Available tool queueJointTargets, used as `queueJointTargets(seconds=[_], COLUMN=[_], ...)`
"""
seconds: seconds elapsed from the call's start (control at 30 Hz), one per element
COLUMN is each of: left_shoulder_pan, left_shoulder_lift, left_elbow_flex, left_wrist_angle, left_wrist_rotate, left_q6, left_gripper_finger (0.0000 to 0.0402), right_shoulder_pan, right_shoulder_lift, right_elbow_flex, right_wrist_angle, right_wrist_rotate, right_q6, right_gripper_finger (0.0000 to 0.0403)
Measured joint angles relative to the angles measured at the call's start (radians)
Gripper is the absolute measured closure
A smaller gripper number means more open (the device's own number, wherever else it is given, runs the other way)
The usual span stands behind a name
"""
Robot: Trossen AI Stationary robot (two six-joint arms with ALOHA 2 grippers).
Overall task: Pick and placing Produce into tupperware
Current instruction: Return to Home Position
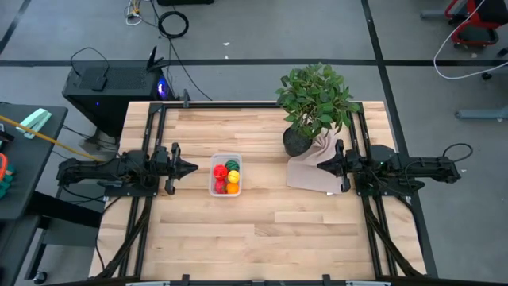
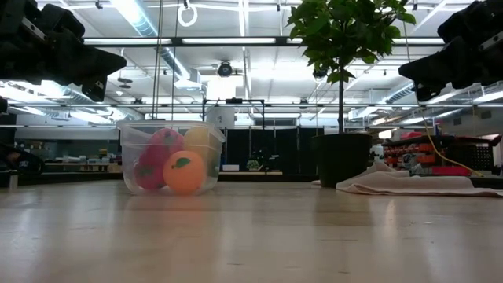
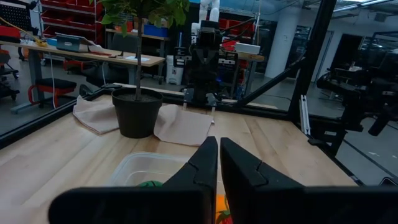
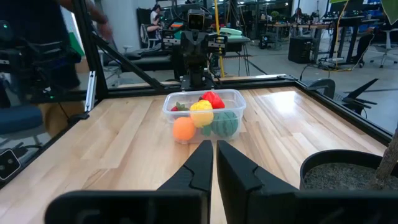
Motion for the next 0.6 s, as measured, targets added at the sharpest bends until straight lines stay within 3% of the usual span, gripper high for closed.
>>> queueJointTargets(seconds=[0.3, 0.6], left_shoulder_pan=[0.000, 0.000], left_shoulder_lift=[0.000, 0.000], left_elbow_flex=[0.000, 0.000], left_wrist_angle=[0.000, 0.000], left_wrist_rotate=[0.000, 0.000], left_q6=[0.000, 0.000], left_gripper_finger=[0.0365, 0.0378], right_shoulder_pan=[0.000, 0.000], right_shoulder_lift=[0.000, 0.000], right_elbow_flex=[0.000, 0.000], right_wrist_angle=[0.000, 0.000], right_wrist_rotate=[0.000, 0.000], right_q6=[0.000, 0.000], right_gripper_finger=[0.0375, 0.0376])
